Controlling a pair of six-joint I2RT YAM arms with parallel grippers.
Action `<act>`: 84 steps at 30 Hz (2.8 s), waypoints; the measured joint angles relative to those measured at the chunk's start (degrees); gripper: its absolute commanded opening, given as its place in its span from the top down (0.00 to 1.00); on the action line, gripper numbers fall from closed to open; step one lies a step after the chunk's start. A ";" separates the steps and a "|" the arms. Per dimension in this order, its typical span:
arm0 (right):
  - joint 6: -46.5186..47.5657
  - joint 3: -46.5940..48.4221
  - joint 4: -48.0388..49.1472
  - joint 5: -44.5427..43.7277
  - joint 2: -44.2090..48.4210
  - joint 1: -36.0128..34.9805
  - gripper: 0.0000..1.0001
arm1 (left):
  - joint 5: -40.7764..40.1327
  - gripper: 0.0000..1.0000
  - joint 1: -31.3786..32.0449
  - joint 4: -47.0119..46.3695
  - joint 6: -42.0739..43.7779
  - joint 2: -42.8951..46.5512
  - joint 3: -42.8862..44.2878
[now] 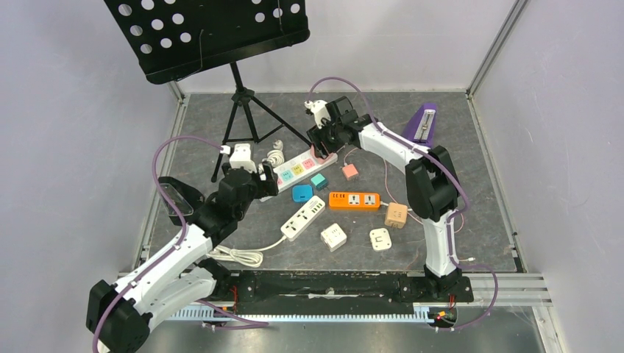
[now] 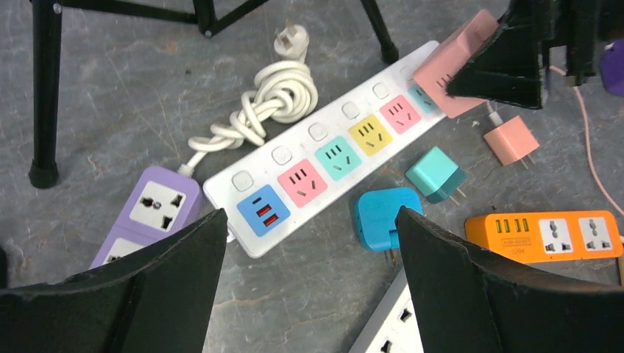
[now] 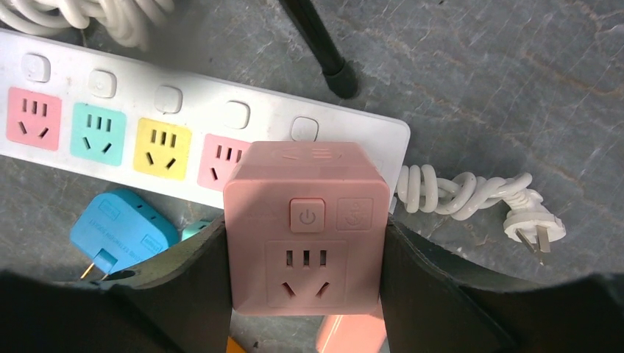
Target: Insert the plug
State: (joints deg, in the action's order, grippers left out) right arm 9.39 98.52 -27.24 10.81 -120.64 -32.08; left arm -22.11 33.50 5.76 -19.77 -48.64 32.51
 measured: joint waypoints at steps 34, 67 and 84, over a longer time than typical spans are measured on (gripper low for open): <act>-7.65 -6.73 4.55 -12.04 4.31 -5.53 1.00 | 6.84 0.12 -0.37 25.20 -9.75 -1.03 11.10; -3.65 -0.90 -0.72 -7.69 1.44 -4.50 1.00 | 6.36 0.13 -0.37 29.79 -5.44 3.06 11.26; -3.82 -4.70 0.63 -8.87 5.84 -6.51 1.00 | 5.66 0.12 -0.37 29.83 -5.44 3.30 11.15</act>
State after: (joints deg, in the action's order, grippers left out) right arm 5.56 93.82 -26.61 1.93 -114.80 -38.59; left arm -16.45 33.12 35.59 -25.21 -45.34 43.66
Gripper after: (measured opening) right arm 0.623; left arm 0.877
